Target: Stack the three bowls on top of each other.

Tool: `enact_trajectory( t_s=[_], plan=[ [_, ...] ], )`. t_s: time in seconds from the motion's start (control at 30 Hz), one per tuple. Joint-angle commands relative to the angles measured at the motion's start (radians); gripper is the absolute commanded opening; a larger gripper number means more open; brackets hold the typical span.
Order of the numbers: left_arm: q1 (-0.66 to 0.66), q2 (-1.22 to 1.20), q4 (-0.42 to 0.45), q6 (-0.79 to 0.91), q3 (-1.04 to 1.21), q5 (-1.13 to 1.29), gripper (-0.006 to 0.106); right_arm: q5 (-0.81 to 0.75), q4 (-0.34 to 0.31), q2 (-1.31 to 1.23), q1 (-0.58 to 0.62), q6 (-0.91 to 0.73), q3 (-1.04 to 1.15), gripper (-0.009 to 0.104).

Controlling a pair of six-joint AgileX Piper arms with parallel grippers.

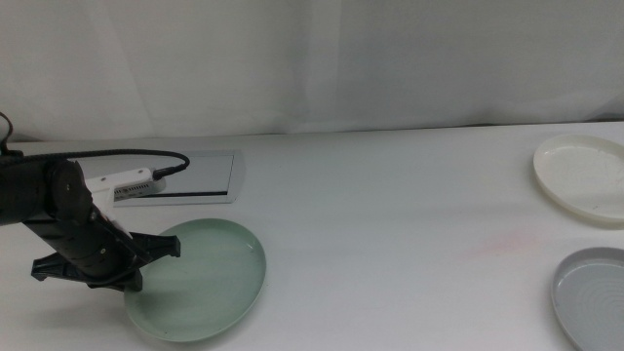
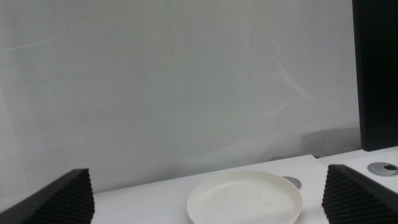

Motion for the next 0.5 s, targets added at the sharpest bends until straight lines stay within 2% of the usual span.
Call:
enact_trajectory(
  t_s=[0.0,0.07,0.2,0.47],
  plan=[
    [0.001,0.035,0.036,0.027,0.014,0.018,-0.003,-0.009,-0.002,-0.003,-0.009,-0.005,0.036,0.103],
    [0.001,0.025,0.024,0.033,0.012,0.026,-0.003,-0.009,-0.002,-0.003,-0.009,-0.005,0.036,0.103],
    [-0.047,-0.044,-0.055,0.093,-0.017,0.061,-0.003,-0.009,-0.002,-0.003,-0.009,-0.005,0.036,0.103],
    [-0.301,-0.162,-0.085,0.034,-0.080,0.052,-0.003,-0.009,-0.002,-0.003,-0.009,-0.005,0.036,0.103]
  ],
)
